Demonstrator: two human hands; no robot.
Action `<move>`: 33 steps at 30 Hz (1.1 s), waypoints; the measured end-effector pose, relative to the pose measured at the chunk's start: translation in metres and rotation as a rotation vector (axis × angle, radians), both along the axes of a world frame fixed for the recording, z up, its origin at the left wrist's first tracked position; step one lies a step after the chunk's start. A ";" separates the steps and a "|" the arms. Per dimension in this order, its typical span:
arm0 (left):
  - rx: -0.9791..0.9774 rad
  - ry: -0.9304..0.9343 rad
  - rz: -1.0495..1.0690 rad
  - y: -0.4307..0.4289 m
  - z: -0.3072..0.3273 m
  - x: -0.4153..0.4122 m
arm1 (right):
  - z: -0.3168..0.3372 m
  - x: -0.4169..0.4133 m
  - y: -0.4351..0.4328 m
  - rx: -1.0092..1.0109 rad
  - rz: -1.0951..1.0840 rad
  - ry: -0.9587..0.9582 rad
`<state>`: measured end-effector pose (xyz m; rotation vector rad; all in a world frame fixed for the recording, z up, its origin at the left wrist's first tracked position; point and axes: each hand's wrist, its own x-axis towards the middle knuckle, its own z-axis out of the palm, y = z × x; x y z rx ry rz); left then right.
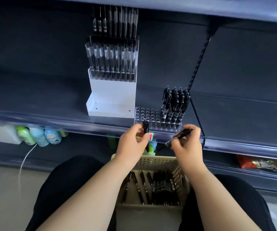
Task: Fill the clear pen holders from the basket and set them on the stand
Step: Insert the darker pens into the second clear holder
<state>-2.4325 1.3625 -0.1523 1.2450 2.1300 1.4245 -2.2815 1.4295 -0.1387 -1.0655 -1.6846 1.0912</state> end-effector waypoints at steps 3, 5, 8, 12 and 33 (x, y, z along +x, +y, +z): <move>0.061 -0.020 -0.012 0.012 0.014 -0.009 | 0.020 -0.002 0.018 0.042 0.023 0.043; 0.142 -0.064 -0.023 0.019 0.026 -0.013 | 0.035 -0.007 0.031 0.040 0.052 0.153; 0.286 -0.072 -0.029 0.034 0.050 -0.017 | 0.066 -0.016 0.054 0.105 0.064 0.220; 0.400 -0.009 0.003 0.069 0.079 -0.030 | 0.112 -0.032 0.089 0.277 0.012 0.184; 0.303 -0.067 -0.026 0.095 0.058 -0.061 | 0.098 -0.079 0.132 0.531 0.094 -0.435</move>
